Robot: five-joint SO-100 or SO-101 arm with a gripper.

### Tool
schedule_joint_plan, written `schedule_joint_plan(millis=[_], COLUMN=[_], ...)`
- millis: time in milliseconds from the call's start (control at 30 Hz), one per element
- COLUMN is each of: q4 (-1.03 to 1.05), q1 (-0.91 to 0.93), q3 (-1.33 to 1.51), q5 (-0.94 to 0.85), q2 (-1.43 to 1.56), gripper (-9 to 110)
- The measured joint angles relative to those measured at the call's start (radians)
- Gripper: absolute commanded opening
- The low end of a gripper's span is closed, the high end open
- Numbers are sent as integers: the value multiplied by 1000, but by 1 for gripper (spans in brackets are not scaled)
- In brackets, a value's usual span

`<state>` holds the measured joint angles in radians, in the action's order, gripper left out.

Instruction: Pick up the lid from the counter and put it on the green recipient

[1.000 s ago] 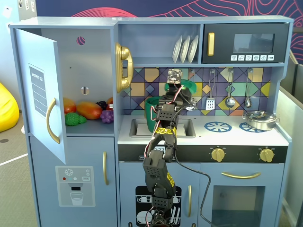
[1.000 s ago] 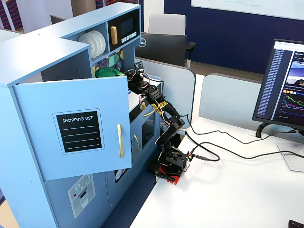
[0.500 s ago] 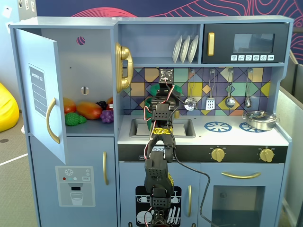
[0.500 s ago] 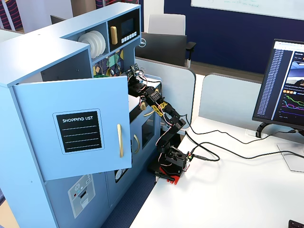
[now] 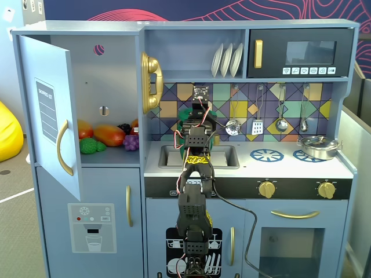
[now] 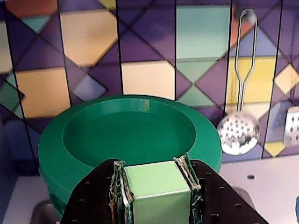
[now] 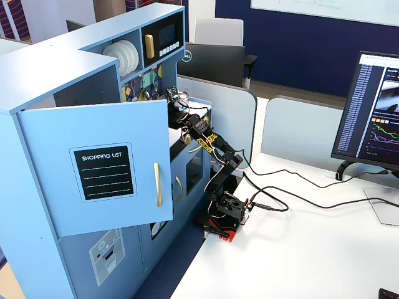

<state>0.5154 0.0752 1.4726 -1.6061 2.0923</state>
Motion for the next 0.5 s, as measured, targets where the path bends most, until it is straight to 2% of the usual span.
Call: schedule_joint_plan(millis=[500], q4=[2], q1=[-32], q3=[0], q5=[-69], q2=[-38], gripper=[0])
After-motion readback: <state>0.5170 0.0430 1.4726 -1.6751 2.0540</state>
